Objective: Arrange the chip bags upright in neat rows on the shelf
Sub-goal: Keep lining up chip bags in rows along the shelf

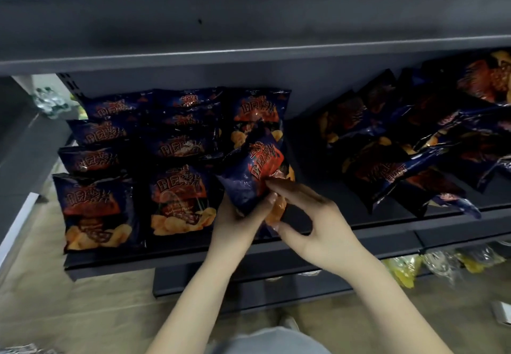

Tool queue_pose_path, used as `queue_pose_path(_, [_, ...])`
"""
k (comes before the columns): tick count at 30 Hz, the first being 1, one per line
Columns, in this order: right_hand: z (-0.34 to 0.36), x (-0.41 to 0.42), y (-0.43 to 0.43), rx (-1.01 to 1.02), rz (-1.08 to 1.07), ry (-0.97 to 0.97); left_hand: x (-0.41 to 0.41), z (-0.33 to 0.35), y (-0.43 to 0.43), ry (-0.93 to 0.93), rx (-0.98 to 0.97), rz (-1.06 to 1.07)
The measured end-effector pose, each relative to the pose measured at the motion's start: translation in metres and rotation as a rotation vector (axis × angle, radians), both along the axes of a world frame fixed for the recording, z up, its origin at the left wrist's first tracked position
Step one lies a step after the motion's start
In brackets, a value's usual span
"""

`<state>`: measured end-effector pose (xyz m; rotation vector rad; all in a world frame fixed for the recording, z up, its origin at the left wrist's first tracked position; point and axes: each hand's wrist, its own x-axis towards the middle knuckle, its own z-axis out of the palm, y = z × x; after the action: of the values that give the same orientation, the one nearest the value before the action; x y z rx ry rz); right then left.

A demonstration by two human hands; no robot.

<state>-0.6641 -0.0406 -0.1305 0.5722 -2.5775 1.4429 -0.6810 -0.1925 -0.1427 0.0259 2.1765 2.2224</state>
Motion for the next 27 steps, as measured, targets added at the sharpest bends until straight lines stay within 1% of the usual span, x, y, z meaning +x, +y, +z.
queue_pose_path(2, [0.006, -0.003, 0.002, -0.096, -0.080, 0.048, -0.005, -0.004, -0.005, -0.038, 0.051, 0.000])
queue_pose_path(4, [0.009, -0.007, 0.005, -0.250, -0.229, 0.061, -0.008, -0.007, -0.010, -0.091, 0.068, -0.037])
queue_pose_path(5, [0.010, -0.009, 0.008, -0.311, -0.293, 0.033, -0.009, -0.009, -0.012, -0.123, 0.074, -0.053])
queue_pose_path(6, [0.012, -0.012, 0.010, -0.350, -0.307, -0.037, -0.009, -0.010, -0.013, -0.154, 0.076, -0.063])
queue_pose_path(7, [0.014, -0.014, 0.014, -0.376, -0.261, -0.142, -0.009, -0.011, -0.014, -0.177, 0.088, -0.074])
queue_pose_path(9, [0.014, -0.017, 0.018, -0.418, -0.083, -0.353, -0.009, -0.014, -0.015, -0.191, 0.109, -0.099])
queue_pose_path(11, [0.007, -0.017, 0.020, -0.479, -0.013, -0.419, -0.010, -0.014, -0.015, -0.162, 0.098, -0.117])
queue_pose_path(15, [-0.010, -0.019, 0.018, -0.692, -0.018, -0.444, -0.015, -0.012, -0.016, -0.101, 0.080, -0.085])
queue_pose_path(17, [-0.014, -0.025, 0.018, -0.709, -0.128, -0.390, -0.017, -0.012, -0.014, -0.106, 0.052, -0.059])
queue_pose_path(20, [-0.017, -0.044, 0.015, -0.697, -0.317, -0.259, -0.015, -0.018, -0.004, -0.109, 0.040, 0.024])
queue_pose_path(22, [-0.020, -0.061, 0.013, -0.683, -0.380, -0.201, -0.008, -0.029, 0.006, -0.048, -0.071, 0.086])
queue_pose_path(24, [-0.026, -0.079, 0.011, -0.628, -0.400, -0.199, 0.001, -0.041, 0.013, 0.029, -0.260, 0.096])
queue_pose_path(25, [-0.029, -0.088, 0.009, -0.598, -0.402, -0.211, 0.005, -0.047, 0.016, 0.091, -0.402, 0.062])
queue_pose_path(27, [-0.036, -0.105, 0.005, -0.566, -0.394, -0.249, 0.010, -0.058, 0.018, 0.277, -0.736, -0.041])
